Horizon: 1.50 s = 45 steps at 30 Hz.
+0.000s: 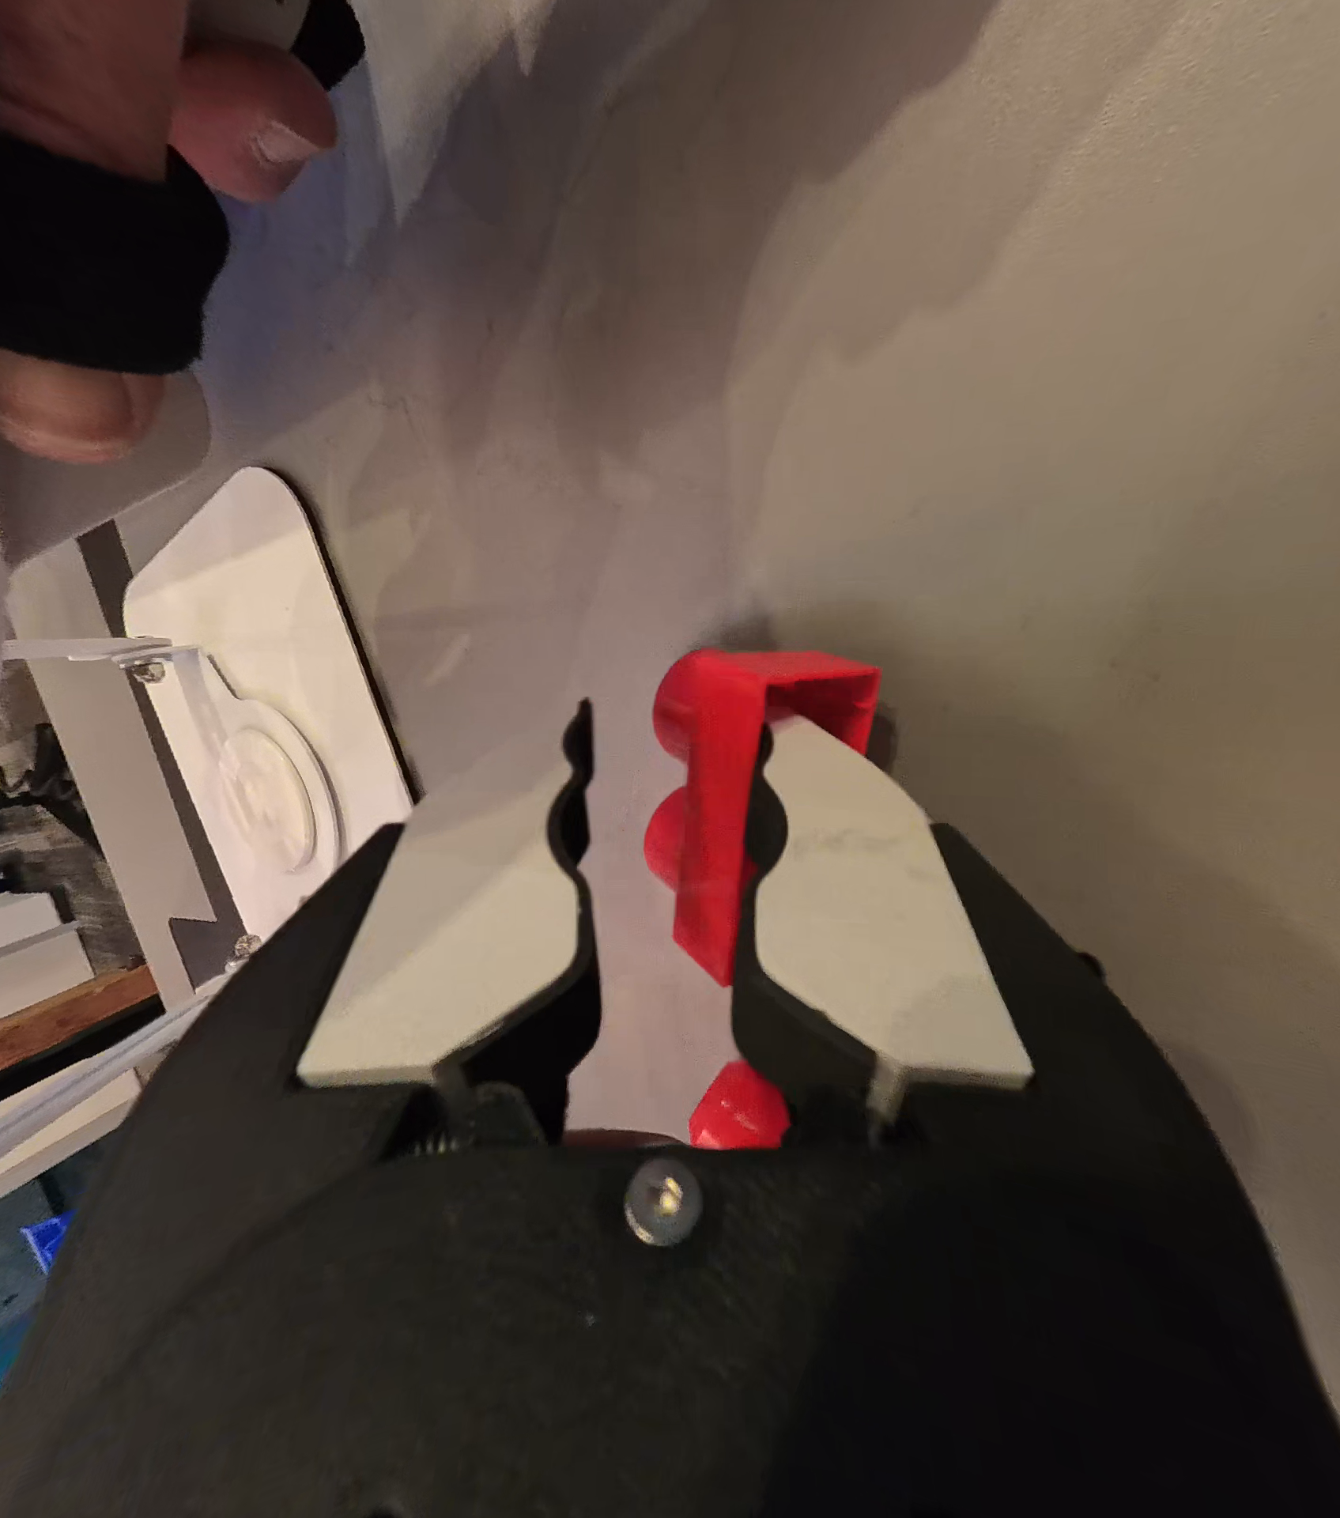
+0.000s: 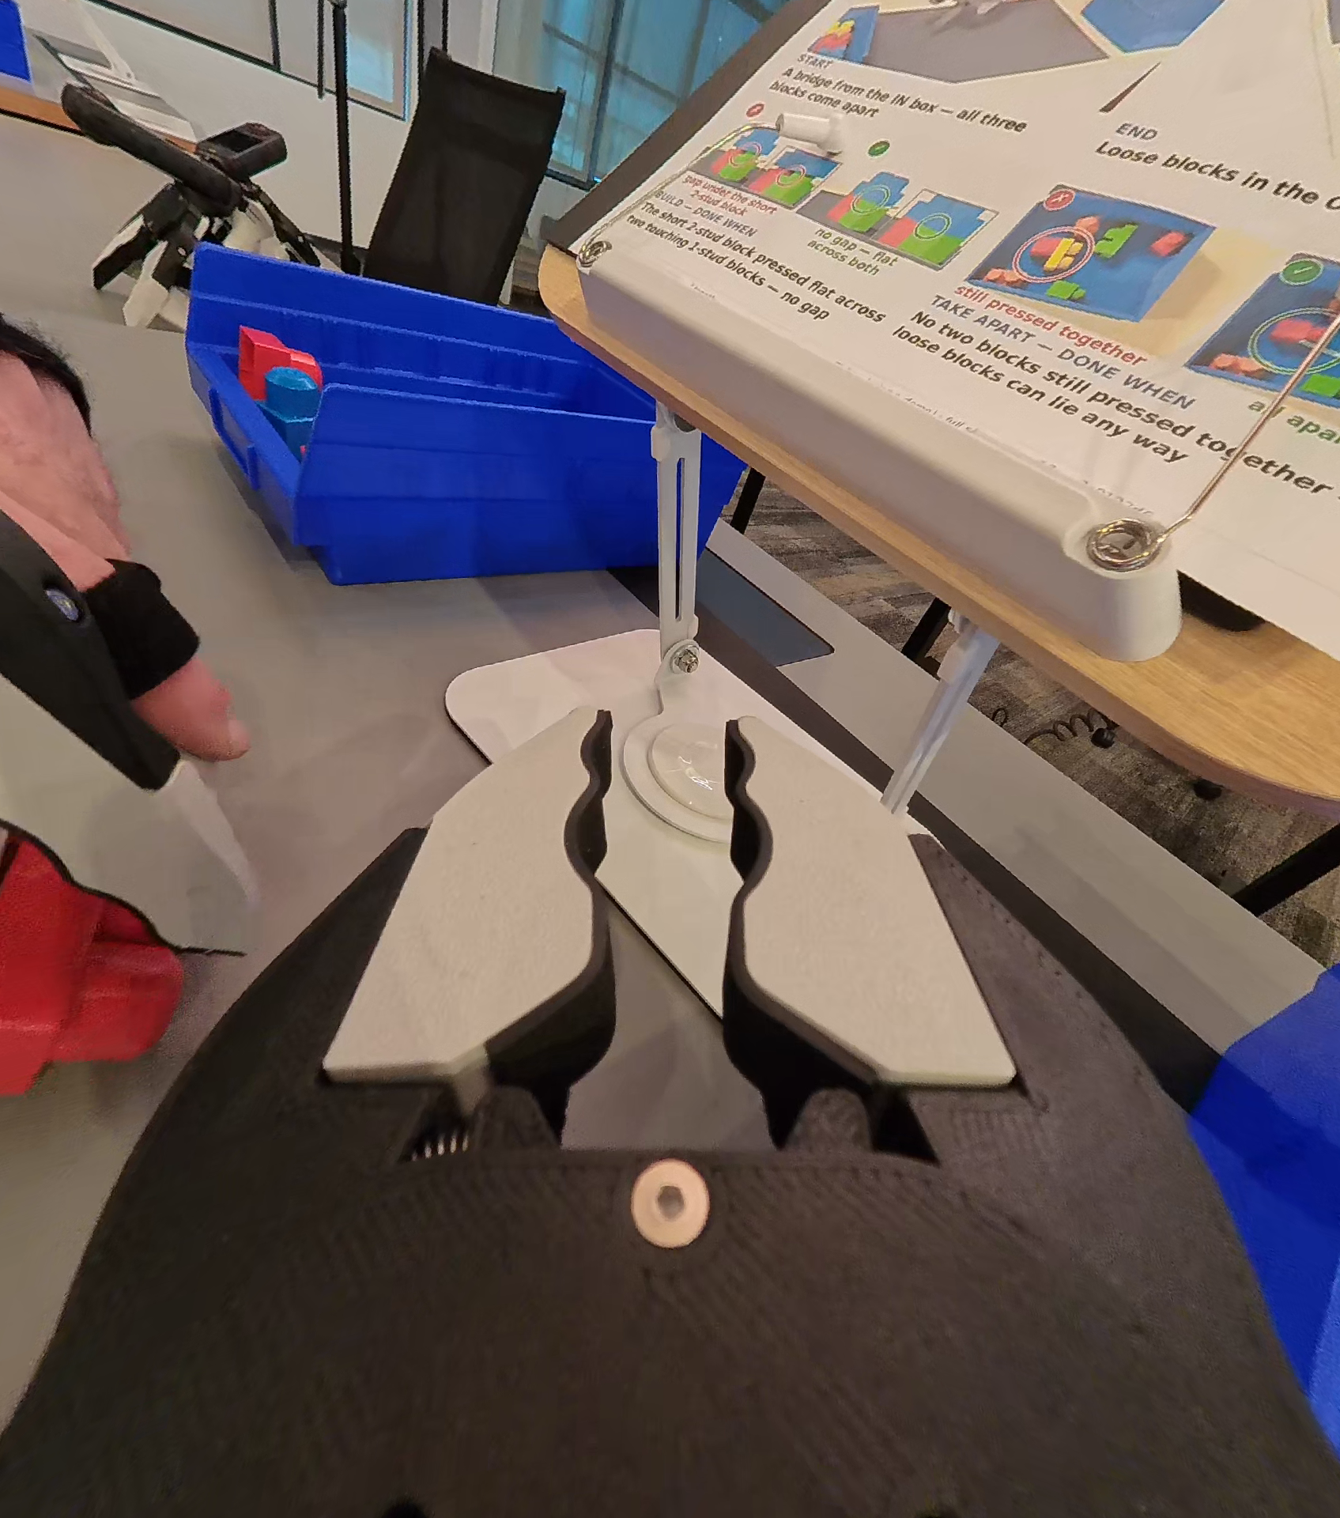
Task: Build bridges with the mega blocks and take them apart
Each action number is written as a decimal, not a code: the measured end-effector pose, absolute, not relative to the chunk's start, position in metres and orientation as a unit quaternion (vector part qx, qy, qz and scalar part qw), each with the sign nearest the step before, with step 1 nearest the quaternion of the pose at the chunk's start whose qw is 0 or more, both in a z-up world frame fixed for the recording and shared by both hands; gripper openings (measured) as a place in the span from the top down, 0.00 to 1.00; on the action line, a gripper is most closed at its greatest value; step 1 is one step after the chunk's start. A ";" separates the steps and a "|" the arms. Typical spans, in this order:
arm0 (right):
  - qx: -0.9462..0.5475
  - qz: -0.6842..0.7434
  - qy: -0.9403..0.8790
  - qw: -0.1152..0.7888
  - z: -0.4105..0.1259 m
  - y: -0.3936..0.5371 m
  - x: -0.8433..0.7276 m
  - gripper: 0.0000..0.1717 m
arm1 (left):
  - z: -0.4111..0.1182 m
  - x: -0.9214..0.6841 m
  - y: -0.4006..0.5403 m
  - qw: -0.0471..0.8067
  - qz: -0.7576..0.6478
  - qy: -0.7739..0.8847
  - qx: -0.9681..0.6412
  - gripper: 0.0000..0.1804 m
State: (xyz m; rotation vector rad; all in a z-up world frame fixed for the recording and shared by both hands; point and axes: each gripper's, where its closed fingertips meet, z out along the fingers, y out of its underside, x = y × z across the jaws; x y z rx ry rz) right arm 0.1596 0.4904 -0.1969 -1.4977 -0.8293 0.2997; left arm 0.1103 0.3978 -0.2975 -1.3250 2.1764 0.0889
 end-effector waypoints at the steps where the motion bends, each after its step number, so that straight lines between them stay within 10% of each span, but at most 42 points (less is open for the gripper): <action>1: -0.658 0.132 -0.364 0.646 -0.197 0.490 0.160 0.84 | -0.297 0.110 0.398 0.295 0.034 0.816 -0.497 0.80; 27: -0.657 0.132 -0.365 0.646 -0.196 0.490 0.160 0.84 | -0.270 0.101 0.384 0.264 -0.085 0.763 -0.584 0.52; 45: -0.657 0.133 -0.363 0.647 -0.196 0.490 0.160 0.84 | -0.223 0.010 0.367 0.402 -0.158 0.482 -0.763 0.67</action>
